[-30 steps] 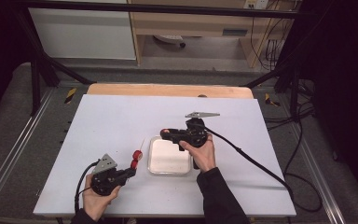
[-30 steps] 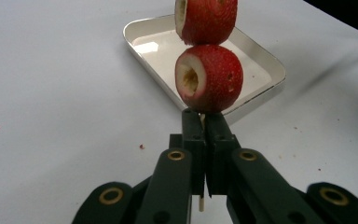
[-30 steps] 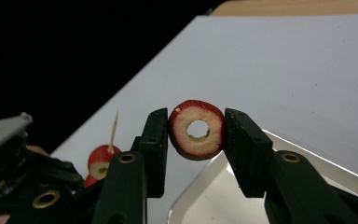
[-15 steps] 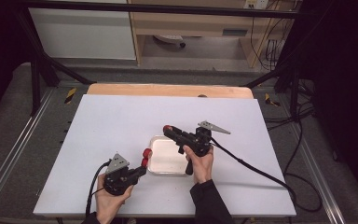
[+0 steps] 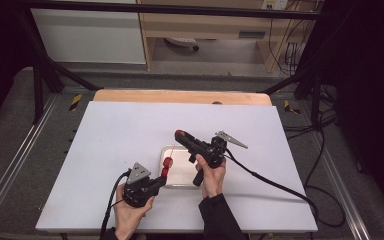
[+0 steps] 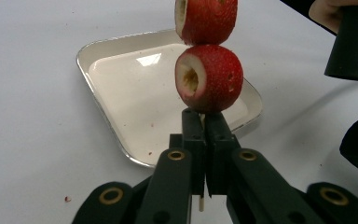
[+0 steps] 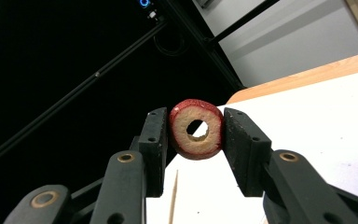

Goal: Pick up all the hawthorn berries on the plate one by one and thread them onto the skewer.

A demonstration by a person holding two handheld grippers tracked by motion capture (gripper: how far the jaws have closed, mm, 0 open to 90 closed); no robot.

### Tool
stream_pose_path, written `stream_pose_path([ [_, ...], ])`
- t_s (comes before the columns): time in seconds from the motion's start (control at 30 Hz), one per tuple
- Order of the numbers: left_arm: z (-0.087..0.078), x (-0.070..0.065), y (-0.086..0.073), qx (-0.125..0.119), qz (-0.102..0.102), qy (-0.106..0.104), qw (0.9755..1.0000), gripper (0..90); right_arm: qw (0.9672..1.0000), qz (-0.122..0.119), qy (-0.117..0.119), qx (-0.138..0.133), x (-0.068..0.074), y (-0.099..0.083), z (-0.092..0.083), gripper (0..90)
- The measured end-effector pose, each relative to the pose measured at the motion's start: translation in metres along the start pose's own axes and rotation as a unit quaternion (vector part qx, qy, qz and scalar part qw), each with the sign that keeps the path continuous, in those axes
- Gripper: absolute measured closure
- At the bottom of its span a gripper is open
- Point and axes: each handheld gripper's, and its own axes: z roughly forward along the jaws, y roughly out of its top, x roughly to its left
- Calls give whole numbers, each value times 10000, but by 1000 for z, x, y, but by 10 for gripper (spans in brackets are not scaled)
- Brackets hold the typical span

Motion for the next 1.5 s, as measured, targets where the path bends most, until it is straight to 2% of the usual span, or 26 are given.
stream_pose_path([
  [0.17, 4, -2, 3, 2, -5, -22, 10000, 882, 9999, 69, 50, -55, 0, 0, 0, 619],
  [0.83, 5, -2, 8, -10, -47, -44, 10000, 882, 9999, 36, 127, -17, 1, -2, -1, 619],
  [1.23, 9, 1, 9, 25, -300, -146, 9994, 884, 9997, -4, 197, 109, 1, -9, -1, 621],
  [1.43, 11, 0, 10, -47, -228, -156, 9996, 886, 9995, -82, 217, 210, 3, -10, -3, 622],
  [1.5, 10, 2, 11, 6, -222, -188, 9996, 886, 9994, -99, 207, 254, 3, -11, -3, 623],
])
